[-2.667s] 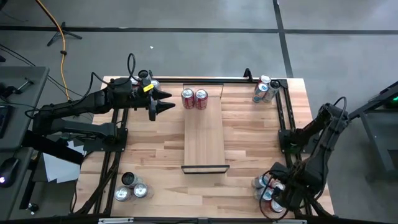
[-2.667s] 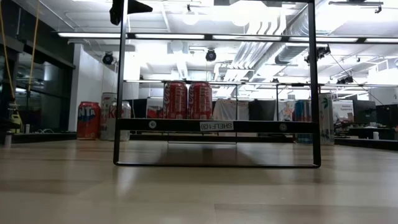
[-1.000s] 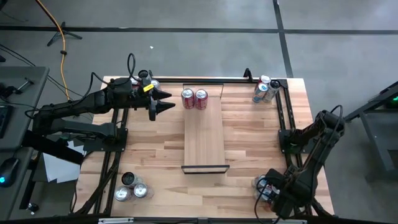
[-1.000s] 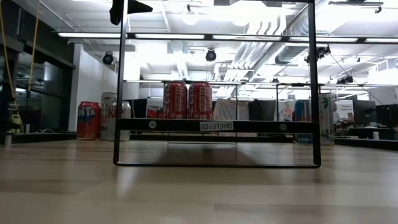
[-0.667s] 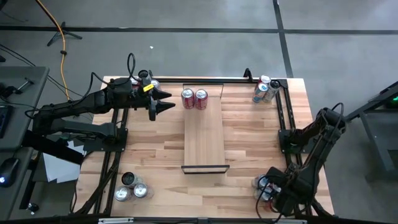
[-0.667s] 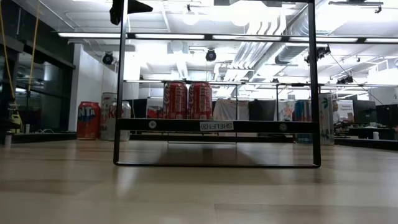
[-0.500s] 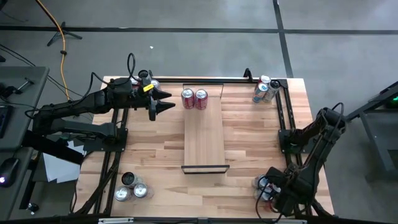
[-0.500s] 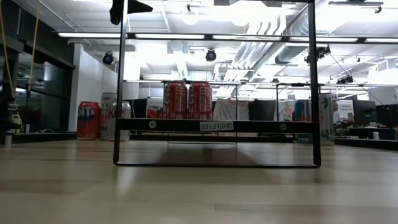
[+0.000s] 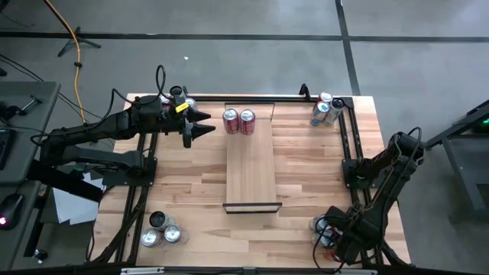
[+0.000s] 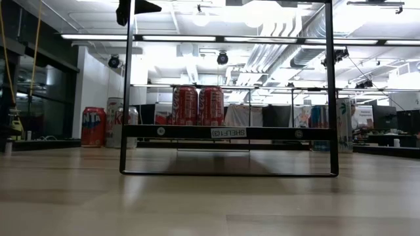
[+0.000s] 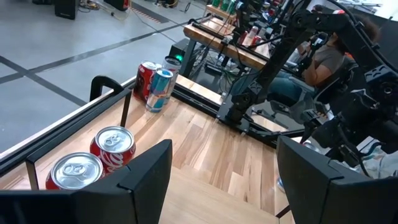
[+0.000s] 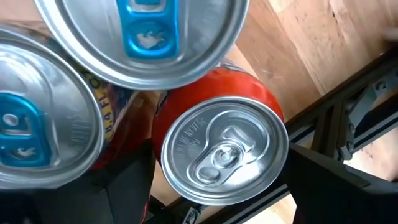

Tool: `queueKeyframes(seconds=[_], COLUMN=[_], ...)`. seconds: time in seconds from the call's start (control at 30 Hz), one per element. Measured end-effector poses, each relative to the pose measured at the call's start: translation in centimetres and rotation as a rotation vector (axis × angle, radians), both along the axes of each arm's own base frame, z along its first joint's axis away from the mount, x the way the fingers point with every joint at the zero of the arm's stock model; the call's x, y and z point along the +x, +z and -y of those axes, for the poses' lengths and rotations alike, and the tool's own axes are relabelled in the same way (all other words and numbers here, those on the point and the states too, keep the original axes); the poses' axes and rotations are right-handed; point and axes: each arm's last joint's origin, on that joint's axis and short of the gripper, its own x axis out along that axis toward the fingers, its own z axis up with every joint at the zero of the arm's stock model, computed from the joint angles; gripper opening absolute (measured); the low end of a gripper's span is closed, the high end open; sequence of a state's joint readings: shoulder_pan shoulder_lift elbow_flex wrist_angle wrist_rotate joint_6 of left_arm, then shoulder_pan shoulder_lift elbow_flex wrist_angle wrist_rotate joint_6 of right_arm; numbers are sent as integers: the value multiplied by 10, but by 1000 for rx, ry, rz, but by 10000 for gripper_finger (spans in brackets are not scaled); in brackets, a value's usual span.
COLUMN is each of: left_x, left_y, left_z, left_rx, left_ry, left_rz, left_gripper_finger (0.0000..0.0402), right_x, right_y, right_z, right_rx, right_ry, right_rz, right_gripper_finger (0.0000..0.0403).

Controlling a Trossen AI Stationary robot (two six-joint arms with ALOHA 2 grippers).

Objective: Place canned beverage on shelf
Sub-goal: Put the red soda can on the shelf aligned with the other red soda can

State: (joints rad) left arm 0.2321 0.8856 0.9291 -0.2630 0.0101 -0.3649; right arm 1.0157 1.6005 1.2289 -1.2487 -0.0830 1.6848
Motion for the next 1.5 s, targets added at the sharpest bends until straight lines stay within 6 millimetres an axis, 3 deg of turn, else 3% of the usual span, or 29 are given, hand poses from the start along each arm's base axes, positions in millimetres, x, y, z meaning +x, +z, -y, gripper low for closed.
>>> queueKeyframes(seconds=[0.37, 0.77, 1.5], left_x=[0, 0, 0], left_y=[0, 0, 0], left_z=[-1, -1, -1], left_rx=[6, 6, 6], left_ry=[24, 26, 25], left_rz=[-1, -1, -1], left_gripper_finger=[239, 239, 239], right_x=[2, -4, 30], right_y=[0, -8, -3], right_z=[3, 15, 62], right_rx=[-39, -113, -272], right_ry=[-24, -63, 58], right_rz=[23, -67, -97], right_gripper_finger=[316, 316, 316])
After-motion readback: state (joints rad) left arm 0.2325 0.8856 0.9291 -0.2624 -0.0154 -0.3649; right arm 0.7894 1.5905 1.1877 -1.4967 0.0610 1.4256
